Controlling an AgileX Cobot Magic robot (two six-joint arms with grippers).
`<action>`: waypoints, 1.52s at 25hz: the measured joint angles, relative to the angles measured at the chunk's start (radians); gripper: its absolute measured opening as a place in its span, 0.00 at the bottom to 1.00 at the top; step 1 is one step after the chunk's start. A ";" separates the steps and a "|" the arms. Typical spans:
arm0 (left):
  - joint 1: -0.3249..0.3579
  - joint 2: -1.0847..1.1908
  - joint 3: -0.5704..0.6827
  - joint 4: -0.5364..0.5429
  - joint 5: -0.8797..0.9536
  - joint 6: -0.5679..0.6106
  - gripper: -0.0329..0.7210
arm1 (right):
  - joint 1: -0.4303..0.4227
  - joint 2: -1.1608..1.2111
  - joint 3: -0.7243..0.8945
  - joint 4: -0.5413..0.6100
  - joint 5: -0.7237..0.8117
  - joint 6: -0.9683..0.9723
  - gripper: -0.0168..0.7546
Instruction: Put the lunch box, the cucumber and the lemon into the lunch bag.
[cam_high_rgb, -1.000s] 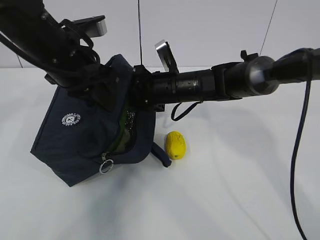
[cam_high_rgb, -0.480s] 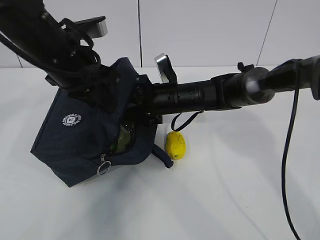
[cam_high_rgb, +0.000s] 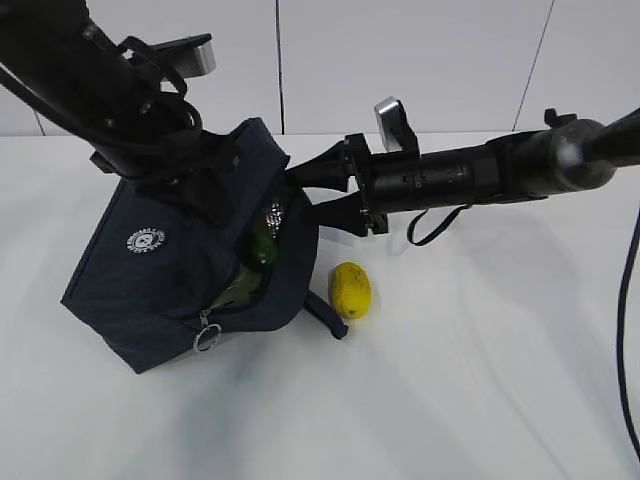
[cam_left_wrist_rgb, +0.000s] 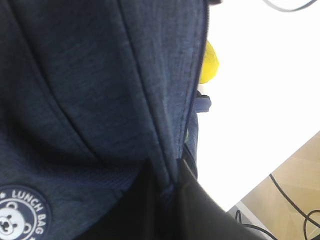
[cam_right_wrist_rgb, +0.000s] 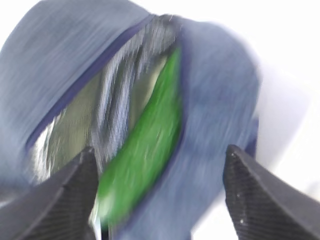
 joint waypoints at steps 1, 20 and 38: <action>0.000 0.000 0.000 0.000 0.000 0.000 0.07 | -0.013 -0.009 0.000 -0.036 0.000 0.008 0.78; 0.000 0.000 0.000 0.000 0.006 0.000 0.07 | -0.010 -0.176 0.000 -0.838 -0.032 0.439 0.78; 0.000 0.000 0.000 0.000 0.009 0.000 0.07 | 0.169 -0.176 0.000 -1.141 -0.222 0.702 0.71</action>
